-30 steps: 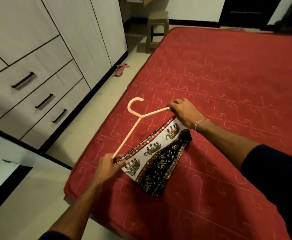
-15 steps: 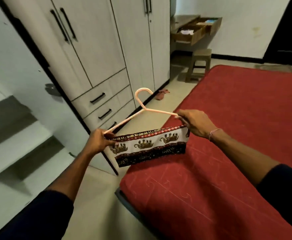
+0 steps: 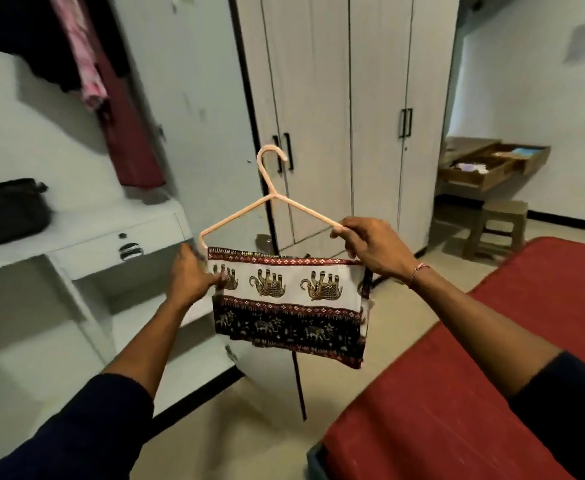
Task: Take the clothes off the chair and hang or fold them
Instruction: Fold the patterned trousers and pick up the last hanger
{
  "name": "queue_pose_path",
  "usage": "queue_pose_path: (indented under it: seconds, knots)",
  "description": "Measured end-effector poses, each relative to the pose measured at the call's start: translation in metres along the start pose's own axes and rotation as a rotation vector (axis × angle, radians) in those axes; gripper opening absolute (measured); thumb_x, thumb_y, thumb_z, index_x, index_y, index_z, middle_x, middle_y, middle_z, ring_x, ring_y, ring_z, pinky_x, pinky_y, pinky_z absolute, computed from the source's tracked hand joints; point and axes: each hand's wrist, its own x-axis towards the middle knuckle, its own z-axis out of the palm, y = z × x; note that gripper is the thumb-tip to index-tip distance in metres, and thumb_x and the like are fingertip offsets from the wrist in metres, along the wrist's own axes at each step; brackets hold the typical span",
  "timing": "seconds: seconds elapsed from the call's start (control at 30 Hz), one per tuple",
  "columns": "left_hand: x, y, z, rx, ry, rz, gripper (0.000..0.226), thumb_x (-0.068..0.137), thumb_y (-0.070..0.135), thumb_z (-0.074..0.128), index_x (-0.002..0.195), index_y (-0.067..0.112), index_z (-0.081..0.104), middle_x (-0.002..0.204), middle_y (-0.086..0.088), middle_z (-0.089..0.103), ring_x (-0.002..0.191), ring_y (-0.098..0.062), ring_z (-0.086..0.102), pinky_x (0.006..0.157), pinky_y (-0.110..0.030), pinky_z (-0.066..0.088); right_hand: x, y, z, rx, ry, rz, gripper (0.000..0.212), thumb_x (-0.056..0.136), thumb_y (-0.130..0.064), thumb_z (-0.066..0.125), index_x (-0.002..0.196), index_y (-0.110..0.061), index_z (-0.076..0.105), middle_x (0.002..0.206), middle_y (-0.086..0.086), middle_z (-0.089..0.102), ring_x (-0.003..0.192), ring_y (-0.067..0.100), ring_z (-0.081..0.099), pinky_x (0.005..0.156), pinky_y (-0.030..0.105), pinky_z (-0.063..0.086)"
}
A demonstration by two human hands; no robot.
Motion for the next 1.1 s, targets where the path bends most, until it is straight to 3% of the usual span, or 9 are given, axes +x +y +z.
queue_pose_path:
  seconds: [0.07, 0.17, 0.3, 0.47, 0.67, 0.8, 0.93, 1.1]
  knots:
    - [0.005, -0.004, -0.02, 0.113, 0.117, 0.028, 0.088, 0.067, 0.024, 0.091, 0.133, 0.0, 0.038, 0.133, -0.022, 0.047, 0.125, -0.038, 0.045, 0.102, -0.05, 0.043, 0.022, -0.029, 0.014, 0.063, 0.03, 0.005, 0.02, 0.103, -0.028, 0.054, 0.108, -0.017, 0.07, 0.069, -0.002, 0.063, 0.061, 0.008, 0.058, 0.051, 0.012, 0.045]
    - [0.014, -0.002, -0.054, 0.234, 0.224, 0.085, 0.076, 0.076, 0.027, 0.083, 0.133, 0.002, 0.041, 0.133, -0.021, 0.048, 0.124, -0.036, 0.043, 0.102, -0.049, 0.043, 0.06, -0.077, 0.033, 0.145, 0.047, -0.019, 0.02, 0.102, -0.03, 0.055, 0.107, -0.016, 0.068, 0.07, -0.002, 0.063, 0.06, 0.009, 0.056, 0.049, 0.014, 0.042]
    - [0.038, 0.007, -0.094, 0.26, 0.254, 0.132, 0.067, 0.085, 0.029, 0.074, 0.138, 0.006, 0.04, 0.137, -0.017, 0.048, 0.127, -0.032, 0.044, 0.102, -0.049, 0.044, 0.108, -0.129, 0.052, 0.251, 0.025, -0.034, 0.02, 0.103, -0.025, 0.053, 0.107, -0.012, 0.067, 0.074, -0.002, 0.064, 0.061, 0.007, 0.057, 0.055, 0.02, 0.046]
    - [0.072, 0.017, -0.142, 0.289, 0.317, 0.235, 0.051, 0.089, 0.029, 0.069, 0.13, 0.007, 0.046, 0.127, -0.016, 0.053, 0.117, -0.031, 0.05, 0.096, -0.045, 0.046, 0.172, -0.176, 0.073, 0.476, 0.06, -0.024, 0.021, 0.104, -0.017, 0.05, 0.108, -0.008, 0.069, 0.071, 0.001, 0.062, 0.054, 0.007, 0.05, 0.044, 0.017, 0.038]
    - [0.13, 0.017, -0.191, 0.355, 0.401, 0.259, 0.046, 0.089, 0.033, 0.068, 0.123, 0.01, 0.047, 0.12, -0.011, 0.056, 0.107, -0.027, 0.052, 0.088, -0.043, 0.048, 0.251, -0.215, 0.102, 0.373, 0.145, -0.136, 0.02, 0.101, -0.021, 0.056, 0.099, -0.012, 0.075, 0.073, 0.003, 0.071, 0.045, 0.0, 0.05, 0.041, 0.013, 0.033]
    - [0.172, 0.019, -0.217, 0.397, 0.41, 0.27, 0.044, 0.092, 0.032, 0.067, 0.124, 0.01, 0.047, 0.122, -0.011, 0.056, 0.109, -0.027, 0.054, 0.088, -0.044, 0.049, 0.306, -0.232, 0.119, 0.312, 0.234, -0.161, 0.022, 0.099, -0.026, 0.059, 0.084, -0.022, 0.075, 0.067, -0.005, 0.07, 0.056, 0.008, 0.058, 0.052, 0.025, 0.044]
    - [0.217, 0.016, -0.244, 0.435, 0.438, 0.268, 0.043, 0.092, 0.031, 0.067, 0.124, 0.01, 0.047, 0.119, -0.01, 0.058, 0.103, -0.024, 0.055, 0.084, -0.041, 0.049, 0.364, -0.256, 0.138, 0.234, 0.3, -0.226, 0.021, 0.098, -0.03, 0.058, 0.099, -0.022, 0.077, 0.071, -0.004, 0.071, 0.068, 0.02, 0.067, 0.061, 0.035, 0.058]
    - [0.277, 0.004, -0.279, 0.462, 0.477, 0.244, 0.047, 0.092, 0.034, 0.069, 0.127, 0.012, 0.046, 0.123, -0.009, 0.057, 0.101, -0.023, 0.056, 0.085, -0.041, 0.051, 0.434, -0.289, 0.166, 0.197, 0.376, -0.329, 0.024, 0.099, -0.034, 0.059, 0.111, -0.021, 0.076, 0.08, -0.001, 0.072, 0.075, 0.021, 0.065, 0.06, 0.028, 0.051]
